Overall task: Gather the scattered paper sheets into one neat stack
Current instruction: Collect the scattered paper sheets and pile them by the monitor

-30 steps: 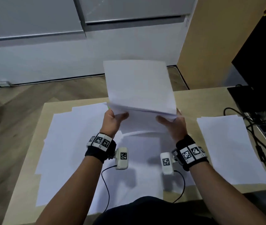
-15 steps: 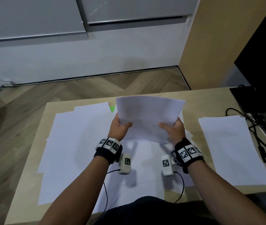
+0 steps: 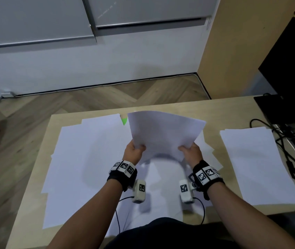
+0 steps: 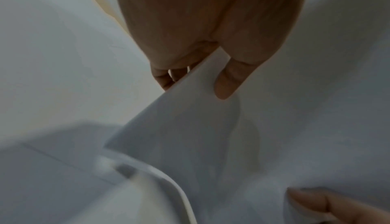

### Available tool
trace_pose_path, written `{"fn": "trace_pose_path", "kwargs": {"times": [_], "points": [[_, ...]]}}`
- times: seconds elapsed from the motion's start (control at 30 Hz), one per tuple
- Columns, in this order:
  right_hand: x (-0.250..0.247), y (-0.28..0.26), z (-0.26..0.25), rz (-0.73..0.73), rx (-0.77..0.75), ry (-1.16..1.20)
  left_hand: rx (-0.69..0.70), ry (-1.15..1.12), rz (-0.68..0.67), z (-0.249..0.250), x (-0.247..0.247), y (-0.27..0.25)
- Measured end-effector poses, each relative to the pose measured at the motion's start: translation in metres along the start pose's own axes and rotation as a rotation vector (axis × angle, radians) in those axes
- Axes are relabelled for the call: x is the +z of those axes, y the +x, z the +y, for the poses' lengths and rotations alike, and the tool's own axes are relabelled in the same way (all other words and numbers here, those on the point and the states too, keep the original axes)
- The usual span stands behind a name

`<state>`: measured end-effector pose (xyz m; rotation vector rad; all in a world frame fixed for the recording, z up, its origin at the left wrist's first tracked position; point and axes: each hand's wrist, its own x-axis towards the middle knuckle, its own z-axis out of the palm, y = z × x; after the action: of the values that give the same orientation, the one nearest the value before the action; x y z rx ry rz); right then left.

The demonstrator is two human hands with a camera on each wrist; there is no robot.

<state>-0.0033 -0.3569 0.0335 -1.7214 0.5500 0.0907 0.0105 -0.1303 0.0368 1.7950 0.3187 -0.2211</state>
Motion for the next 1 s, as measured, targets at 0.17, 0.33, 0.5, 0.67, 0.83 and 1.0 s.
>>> {"fn": "trace_pose_path", "kwargs": {"times": [0.17, 0.33, 0.5, 0.67, 0.83, 1.0], "points": [[-0.001, -0.005, 0.004, 0.128, -0.032, 0.058, 0.016, -0.107, 0.004, -0.005, 0.006, -0.005], [0.001, -0.002, 0.021, 0.054, 0.011, -0.016, -0.101, -0.091, -0.008, -0.018, 0.023, -0.008], [-0.026, 0.006, 0.028, 0.232, -0.056, -0.012, -0.07, -0.118, -0.009, 0.001, 0.041, -0.005], [-0.065, 0.01, 0.049, 0.37, -0.013, -0.154, -0.14, 0.034, -0.179, 0.0, 0.089, -0.015], [-0.139, 0.018, 0.087, 0.487, 0.161, -0.274, -0.257, 0.285, -0.39, 0.003, 0.168, -0.021], [-0.222, 0.027, 0.112, 0.559, 0.215, -0.329, -0.293, 0.365, -0.502, 0.006, 0.253, -0.024]]}}
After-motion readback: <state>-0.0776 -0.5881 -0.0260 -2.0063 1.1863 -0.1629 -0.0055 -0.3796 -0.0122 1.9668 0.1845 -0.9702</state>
